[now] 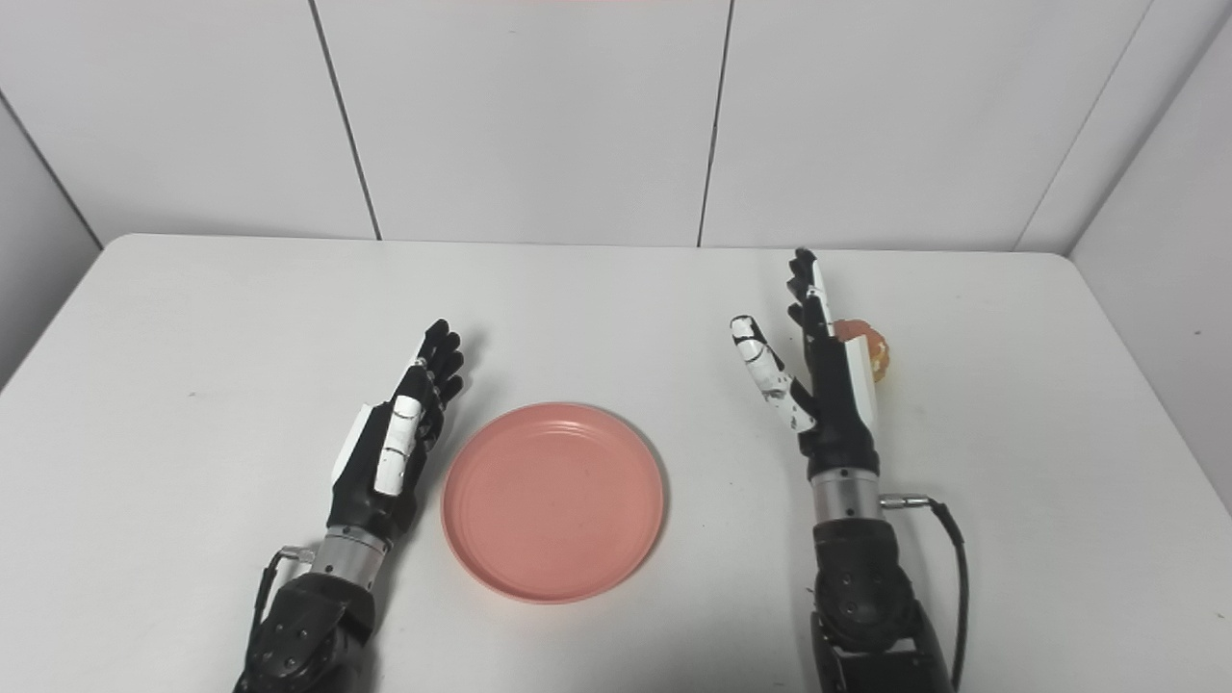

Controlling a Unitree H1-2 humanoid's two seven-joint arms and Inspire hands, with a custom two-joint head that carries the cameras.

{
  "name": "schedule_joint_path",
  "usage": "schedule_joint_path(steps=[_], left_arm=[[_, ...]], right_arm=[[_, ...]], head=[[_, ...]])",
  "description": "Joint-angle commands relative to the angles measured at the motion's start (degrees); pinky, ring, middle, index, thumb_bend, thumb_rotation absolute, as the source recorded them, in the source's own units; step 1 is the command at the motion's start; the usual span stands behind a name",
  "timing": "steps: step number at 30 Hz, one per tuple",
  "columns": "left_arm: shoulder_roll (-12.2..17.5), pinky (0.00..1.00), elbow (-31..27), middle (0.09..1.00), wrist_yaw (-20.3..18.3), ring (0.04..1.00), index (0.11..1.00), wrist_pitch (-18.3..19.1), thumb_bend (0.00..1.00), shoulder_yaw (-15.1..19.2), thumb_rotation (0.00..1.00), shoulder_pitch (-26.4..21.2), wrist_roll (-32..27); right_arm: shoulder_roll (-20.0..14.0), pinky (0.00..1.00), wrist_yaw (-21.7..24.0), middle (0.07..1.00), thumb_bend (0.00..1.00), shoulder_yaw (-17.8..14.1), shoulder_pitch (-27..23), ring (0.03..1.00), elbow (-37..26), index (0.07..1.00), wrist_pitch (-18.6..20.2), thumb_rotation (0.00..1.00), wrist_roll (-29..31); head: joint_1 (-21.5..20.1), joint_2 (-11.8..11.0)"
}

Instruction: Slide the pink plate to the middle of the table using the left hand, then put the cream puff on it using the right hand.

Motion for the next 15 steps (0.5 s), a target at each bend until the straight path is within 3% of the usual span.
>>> schedule_joint_path(steps=[1, 8, 10, 11, 15], left_arm=[[-0.4, 1.00, 2.7, 1.000, -0.1, 1.000, 1.000, -1.0, 0.64, -0.1, 1.00, 3.3, -0.5], [-0.1, 1.00, 3.3, 1.000, -0.6, 1.000, 1.000, -1.5, 0.64, -0.1, 1.00, 3.2, -0.9], [-0.1, 1.00, 3.3, 1.000, -0.7, 1.000, 1.000, -1.3, 0.64, 0.0, 1.00, 3.3, -1.1], [0.0, 1.00, 3.0, 1.000, -0.8, 1.000, 1.000, -0.9, 0.65, 0.0, 1.00, 3.3, -1.3], [0.2, 1.00, 2.4, 1.000, -1.1, 1.000, 1.000, 0.2, 0.66, -0.1, 1.00, 3.4, -1.5]], right_arm=[[-1.4, 0.93, -2.2, 0.958, 0.57, -1.6, -2.8, 0.943, -2.3, 0.980, -1.4, 0.74, -0.8], [-4.3, 0.76, -2.1, 0.977, 0.57, -4.3, -4.4, 0.943, -3.6, 0.986, 2.6, 0.62, -1.1], [-5.2, 0.78, -2.2, 0.977, 0.58, -4.7, -4.7, 0.949, -3.5, 0.987, 3.3, 0.59, -1.7], [-5.8, 0.92, -2.4, 0.976, 0.59, -4.9, -5.0, 0.976, -3.1, 0.991, 3.6, 0.58, -2.0], [-7.8, 0.96, -2.7, 0.972, 0.61, -5.5, -5.7, 0.976, -1.6, 0.988, 5.3, 0.61, -3.5]], head=[[-0.1, -0.1], [-0.6, 0.1], [-0.7, 0.2], [-0.7, 0.2], [-0.8, 0.4]])
